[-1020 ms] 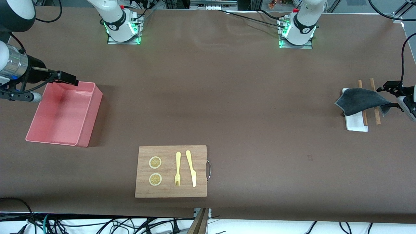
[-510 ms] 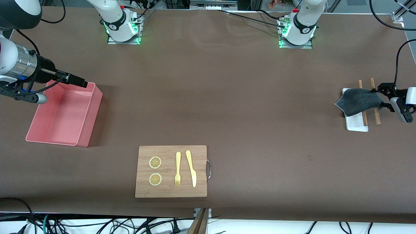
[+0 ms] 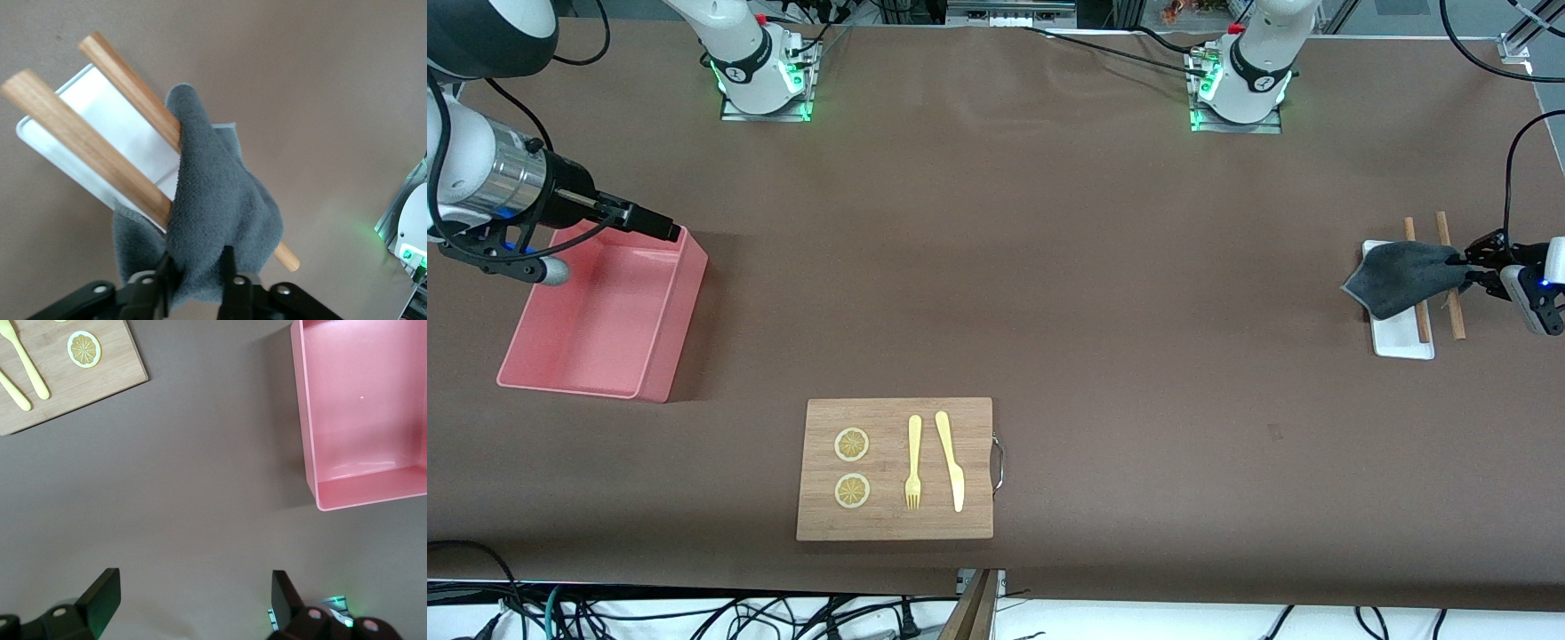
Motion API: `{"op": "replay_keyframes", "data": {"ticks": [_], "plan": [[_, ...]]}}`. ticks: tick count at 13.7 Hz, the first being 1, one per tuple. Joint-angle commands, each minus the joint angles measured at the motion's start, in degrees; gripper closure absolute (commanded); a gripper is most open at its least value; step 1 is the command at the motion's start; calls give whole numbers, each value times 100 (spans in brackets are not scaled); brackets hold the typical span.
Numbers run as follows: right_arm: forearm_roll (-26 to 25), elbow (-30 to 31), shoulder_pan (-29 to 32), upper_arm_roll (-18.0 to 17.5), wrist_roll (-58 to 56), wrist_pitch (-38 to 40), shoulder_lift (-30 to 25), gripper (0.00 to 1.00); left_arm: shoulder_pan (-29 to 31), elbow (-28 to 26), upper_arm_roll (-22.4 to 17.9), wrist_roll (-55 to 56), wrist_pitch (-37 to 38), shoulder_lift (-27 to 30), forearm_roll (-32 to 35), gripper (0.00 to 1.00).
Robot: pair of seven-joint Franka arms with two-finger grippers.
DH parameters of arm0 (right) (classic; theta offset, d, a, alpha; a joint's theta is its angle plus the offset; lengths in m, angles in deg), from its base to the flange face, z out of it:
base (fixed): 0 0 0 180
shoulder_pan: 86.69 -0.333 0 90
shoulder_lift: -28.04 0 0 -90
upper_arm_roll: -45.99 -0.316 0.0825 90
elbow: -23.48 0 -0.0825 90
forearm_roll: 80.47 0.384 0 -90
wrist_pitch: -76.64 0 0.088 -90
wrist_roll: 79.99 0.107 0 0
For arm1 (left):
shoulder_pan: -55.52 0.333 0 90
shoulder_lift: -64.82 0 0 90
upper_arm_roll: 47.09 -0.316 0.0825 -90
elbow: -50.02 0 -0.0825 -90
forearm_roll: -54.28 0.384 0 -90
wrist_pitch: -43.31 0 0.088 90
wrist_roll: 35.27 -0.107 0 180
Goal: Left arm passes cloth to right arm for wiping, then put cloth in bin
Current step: 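Lift the grey cloth with the left gripper while the right gripper advances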
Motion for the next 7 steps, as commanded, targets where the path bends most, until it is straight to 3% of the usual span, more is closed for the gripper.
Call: {"op": "replay_keyframes", "data": {"ticks": [1, 4, 6, 7], "plan": [[73, -151, -21, 10, 117, 10, 66, 0, 81, 69, 19, -195, 85, -33, -27, 84], [82, -143, -30, 1, 230, -25, 66, 0, 81, 69, 19, -195, 94, -33, -27, 82], [90, -143, -117, 1, 494, -95, 66, 0, 81, 77, 19, -195, 103, -33, -27, 100], [90, -143, -144, 1, 538, -95, 66, 0, 89, 77, 19, -178, 112, -33, -36, 100]]}}
